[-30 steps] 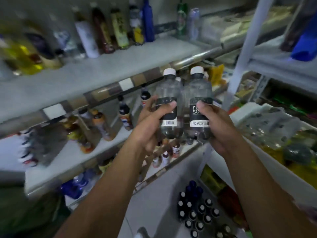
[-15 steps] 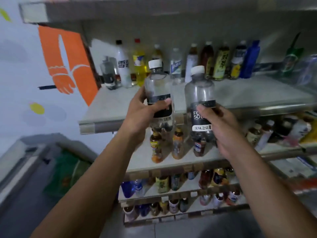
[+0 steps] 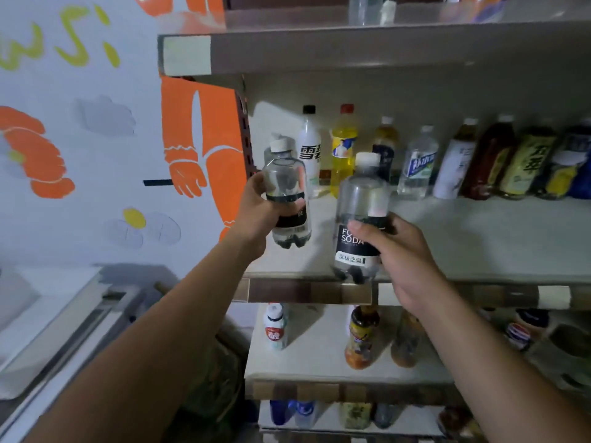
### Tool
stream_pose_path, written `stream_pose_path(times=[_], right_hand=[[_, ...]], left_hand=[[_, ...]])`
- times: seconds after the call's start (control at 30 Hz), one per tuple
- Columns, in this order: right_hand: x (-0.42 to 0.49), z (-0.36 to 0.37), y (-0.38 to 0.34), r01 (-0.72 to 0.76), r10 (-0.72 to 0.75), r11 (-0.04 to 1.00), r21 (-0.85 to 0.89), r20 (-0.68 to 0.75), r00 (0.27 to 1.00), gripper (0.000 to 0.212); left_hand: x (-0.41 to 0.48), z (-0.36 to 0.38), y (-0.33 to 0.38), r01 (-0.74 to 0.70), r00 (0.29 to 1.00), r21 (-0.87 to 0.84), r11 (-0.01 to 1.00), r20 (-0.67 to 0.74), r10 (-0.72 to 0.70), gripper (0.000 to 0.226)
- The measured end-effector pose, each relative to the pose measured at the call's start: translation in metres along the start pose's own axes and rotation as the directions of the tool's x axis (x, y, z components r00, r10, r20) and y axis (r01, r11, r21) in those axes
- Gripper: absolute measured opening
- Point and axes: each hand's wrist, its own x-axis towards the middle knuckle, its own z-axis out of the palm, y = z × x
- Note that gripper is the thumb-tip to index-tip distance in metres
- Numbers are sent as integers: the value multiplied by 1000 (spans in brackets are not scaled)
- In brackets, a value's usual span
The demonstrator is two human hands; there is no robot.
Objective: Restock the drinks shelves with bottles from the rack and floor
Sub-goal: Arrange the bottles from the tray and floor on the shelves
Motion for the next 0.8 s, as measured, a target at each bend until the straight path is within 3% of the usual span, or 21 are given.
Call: stream_pose_path(times=[0.17, 0.47, 0.7, 0.8], right_hand=[[52, 5, 15, -16, 23, 998, -65, 103, 994, 37], [126, 33, 40, -74, 89, 994, -86, 184, 979, 36], [165, 67, 70, -89, 107, 989, -115, 154, 982, 40], [176, 82, 83, -92, 106, 991, -101, 140, 984, 46]], left_hand=[[48, -10, -18, -18, 1000, 101, 995, -5, 19, 56], [115, -15, -47, 37, 999, 112, 993, -15, -35, 75], [161, -36, -68, -33, 993, 171, 985, 119, 13, 79], [162, -45, -62, -8, 967, 171, 985, 254, -36, 69]])
